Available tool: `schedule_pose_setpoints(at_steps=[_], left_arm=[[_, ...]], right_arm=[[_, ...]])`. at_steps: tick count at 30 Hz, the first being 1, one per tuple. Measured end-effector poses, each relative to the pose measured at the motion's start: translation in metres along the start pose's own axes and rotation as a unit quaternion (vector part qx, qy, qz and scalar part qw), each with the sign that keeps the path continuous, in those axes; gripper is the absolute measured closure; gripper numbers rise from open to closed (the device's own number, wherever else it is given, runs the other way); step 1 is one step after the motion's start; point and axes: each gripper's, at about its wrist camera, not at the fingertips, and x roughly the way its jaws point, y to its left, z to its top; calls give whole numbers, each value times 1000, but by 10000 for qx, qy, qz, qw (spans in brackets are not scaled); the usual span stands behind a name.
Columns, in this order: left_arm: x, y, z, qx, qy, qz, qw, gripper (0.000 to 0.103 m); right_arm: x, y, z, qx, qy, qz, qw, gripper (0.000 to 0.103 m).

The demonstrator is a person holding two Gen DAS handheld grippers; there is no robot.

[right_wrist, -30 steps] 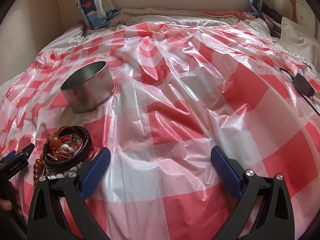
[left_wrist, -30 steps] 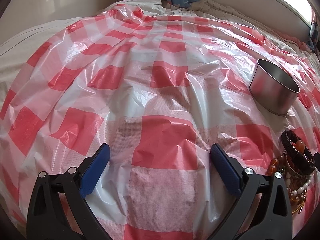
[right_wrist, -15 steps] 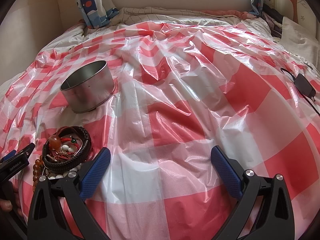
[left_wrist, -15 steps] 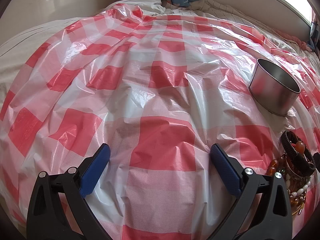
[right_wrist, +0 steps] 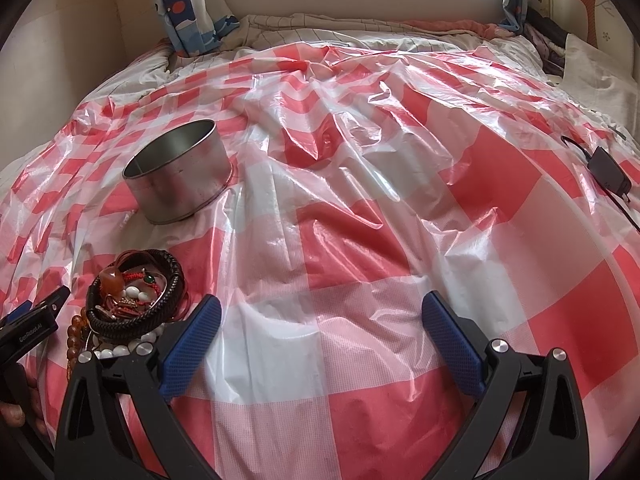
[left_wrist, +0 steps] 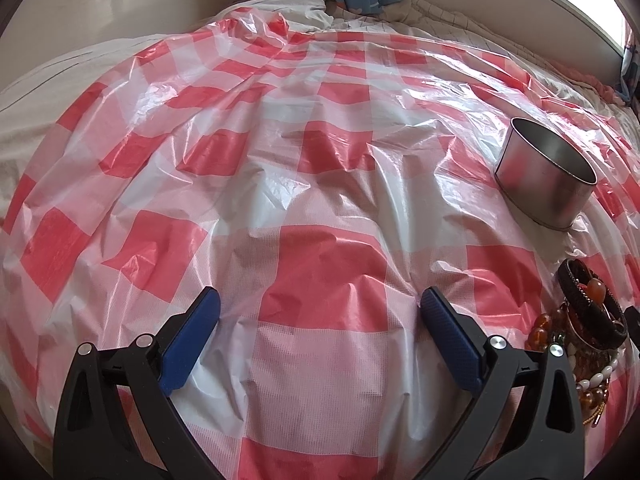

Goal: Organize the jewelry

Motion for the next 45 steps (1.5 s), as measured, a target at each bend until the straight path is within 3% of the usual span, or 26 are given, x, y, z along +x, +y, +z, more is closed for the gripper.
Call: schedule_pose_setpoints(at_steps=[45], left_arm=[[-2,-7,0,90,8,32,10000,6]], right_arm=[[2,0,0,-15,30,3,10000,7]])
